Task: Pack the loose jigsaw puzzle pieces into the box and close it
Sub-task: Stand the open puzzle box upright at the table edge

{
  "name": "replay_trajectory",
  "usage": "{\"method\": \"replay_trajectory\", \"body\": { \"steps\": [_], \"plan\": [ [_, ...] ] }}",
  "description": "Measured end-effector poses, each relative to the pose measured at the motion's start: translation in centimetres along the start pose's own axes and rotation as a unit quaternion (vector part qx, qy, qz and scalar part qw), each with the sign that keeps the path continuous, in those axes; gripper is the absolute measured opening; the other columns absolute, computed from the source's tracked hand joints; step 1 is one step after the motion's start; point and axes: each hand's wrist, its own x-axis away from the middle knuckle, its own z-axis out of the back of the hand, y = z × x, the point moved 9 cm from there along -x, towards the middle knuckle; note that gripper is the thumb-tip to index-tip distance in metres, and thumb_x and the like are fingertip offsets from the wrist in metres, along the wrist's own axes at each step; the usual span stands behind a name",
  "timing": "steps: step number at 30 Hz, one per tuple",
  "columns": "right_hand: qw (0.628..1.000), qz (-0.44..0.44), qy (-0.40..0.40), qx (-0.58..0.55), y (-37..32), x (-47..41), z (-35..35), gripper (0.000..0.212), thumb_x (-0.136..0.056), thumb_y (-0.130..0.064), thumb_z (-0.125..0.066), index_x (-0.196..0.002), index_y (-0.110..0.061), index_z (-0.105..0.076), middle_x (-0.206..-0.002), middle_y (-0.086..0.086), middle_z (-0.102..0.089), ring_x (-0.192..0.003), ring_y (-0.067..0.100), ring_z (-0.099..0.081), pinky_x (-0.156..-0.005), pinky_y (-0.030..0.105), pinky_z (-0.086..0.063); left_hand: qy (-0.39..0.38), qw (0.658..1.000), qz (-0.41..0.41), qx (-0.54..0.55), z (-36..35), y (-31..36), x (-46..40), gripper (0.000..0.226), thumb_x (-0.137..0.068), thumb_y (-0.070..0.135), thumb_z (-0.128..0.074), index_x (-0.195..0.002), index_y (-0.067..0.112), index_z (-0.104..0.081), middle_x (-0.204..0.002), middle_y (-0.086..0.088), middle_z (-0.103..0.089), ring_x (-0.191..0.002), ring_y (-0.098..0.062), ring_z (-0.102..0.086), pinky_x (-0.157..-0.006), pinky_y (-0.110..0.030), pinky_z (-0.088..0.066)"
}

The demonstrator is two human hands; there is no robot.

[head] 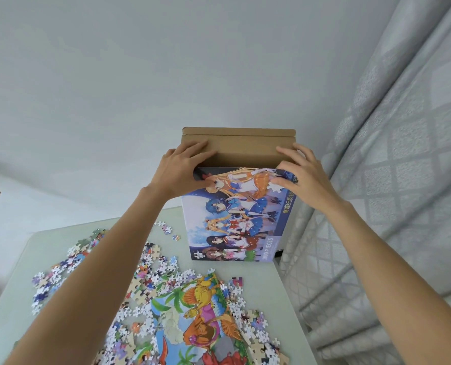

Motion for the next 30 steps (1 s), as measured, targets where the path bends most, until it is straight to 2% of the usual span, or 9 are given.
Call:
{"method": "replay_trajectory", "body": {
  "steps": [4, 8, 12, 17, 21, 25, 27, 28, 30],
  "plan": [
    [1.0, 0.012, 0.017, 0.007, -1.4, -0.1, -0.7, 0.024, -0.083, -0.037, -0.066, -0.091, -0.015, -0.064, -0.142, 0.005, -0.044, -0.135, 0.037, -0.029, -0.095, 0.058, -0.035, -0.005, 1.0, 0.017, 0.001, 0.0, -0.8, 0.5, 0.074, -0.07, 0.046, -0.074, -0.136, 0.028, -0.044, -0.148, 0.002, -0.035, -0.135, -0.02, -0.032, -0.099, -0.045, -0.034],
    [0.999, -0.005, 0.0, 0.038, -1.7, -1.1, -0.9, 0.046, -0.081, -0.059, -0.054, -0.109, -0.023, -0.058, -0.146, -0.001, -0.039, -0.139, 0.032, -0.024, -0.104, 0.065, -0.019, -0.037, 0.999, 0.026, -0.022, -0.3, -1.2, 1.0, 0.079, -0.073, 0.053, -0.068, -0.141, 0.03, -0.034, -0.153, 0.004, -0.026, -0.141, -0.016, -0.022, -0.112, -0.055, -0.015],
    [0.998, -0.016, 0.003, 0.066, -1.7, -1.8, -0.5, 0.061, -0.082, -0.069, -0.039, -0.122, -0.025, -0.053, -0.144, -0.001, -0.042, -0.137, 0.028, -0.029, -0.105, 0.065, -0.014, -0.026, 0.999, 0.03, -0.033, -0.2, -1.1, 0.9, 0.072, -0.08, 0.06, -0.056, -0.141, 0.029, -0.034, -0.15, 0.005, -0.032, -0.14, -0.015, -0.023, -0.114, -0.053, -0.006],
    [0.996, 0.009, 0.017, 0.09, -2.6, -2.1, -0.7, 0.047, -0.087, -0.053, -0.046, -0.12, -0.021, -0.056, -0.134, 0.005, -0.052, -0.129, 0.028, -0.041, -0.104, 0.059, -0.025, 0.01, 0.999, 0.037, -0.006, 0.3, -0.5, 1.1, 0.065, -0.081, 0.062, -0.038, -0.134, 0.026, -0.046, -0.141, 0.003, -0.045, -0.133, -0.019, -0.037, -0.114, -0.051, -0.013],
    [0.996, 0.032, 0.033, 0.075, -3.7, -2.0, -0.5, 0.036, -0.089, -0.033, -0.057, -0.121, -0.016, -0.057, -0.127, 0.009, -0.056, -0.119, 0.03, -0.049, -0.099, 0.045, -0.036, 0.01, 0.999, 0.046, 0.002, 0.2, -0.3, 1.3, 0.057, -0.085, 0.056, -0.047, -0.135, 0.028, -0.045, -0.141, 0.004, -0.045, -0.134, -0.019, -0.036, -0.113, -0.051, -0.014],
    [0.997, 0.032, 0.016, 0.071, -4.3, -1.8, -1.1, 0.036, -0.089, -0.028, -0.058, -0.123, -0.015, -0.056, -0.125, 0.006, -0.06, -0.114, 0.028, -0.053, -0.098, 0.041, -0.038, -0.026, 0.998, 0.062, 0.01, -0.5, -0.1, 1.7, 0.052, -0.088, 0.048, -0.051, -0.136, 0.029, -0.042, -0.141, 0.005, -0.045, -0.134, -0.02, -0.036, -0.114, -0.049, -0.014],
    [0.995, 0.041, 0.033, 0.083, -4.5, -1.9, -1.0, 0.038, -0.089, -0.027, -0.058, -0.125, -0.015, -0.054, -0.124, 0.006, -0.06, -0.114, 0.027, -0.053, -0.098, 0.042, -0.038, -0.029, 0.997, 0.066, 0.002, -0.7, 0.0, 1.7, 0.054, -0.089, 0.047, -0.05, -0.138, 0.029, -0.039, -0.142, 0.003, -0.043, -0.134, -0.021, -0.035, -0.114, -0.049, -0.015],
    [0.994, 0.035, 0.054, 0.088, -4.3, -2.3, -0.9, 0.039, -0.089, -0.027, -0.058, -0.125, -0.015, -0.053, -0.124, 0.007, -0.059, -0.115, 0.027, -0.053, -0.098, 0.042, -0.039, -0.026, 0.997, 0.07, -0.002, -0.8, -0.2, 1.6, 0.054, -0.089, 0.046, -0.05, -0.139, 0.029, -0.037, -0.144, 0.002, -0.042, -0.134, -0.022, -0.034, -0.114, -0.049, -0.016],
    [0.994, -0.031, 0.079, 0.076, -2.3, -3.3, -0.9, 0.041, -0.088, -0.027, -0.06, -0.126, -0.014, -0.051, -0.127, 0.01, -0.055, -0.116, 0.03, -0.05, -0.096, 0.042, -0.039, -0.015, 0.996, 0.086, -0.004, -0.9, -0.7, 1.3, 0.055, -0.089, 0.044, -0.052, -0.139, 0.028, -0.037, -0.145, 0.0, -0.04, -0.134, -0.023, -0.035, -0.113, -0.047, -0.02]
  ]
}}
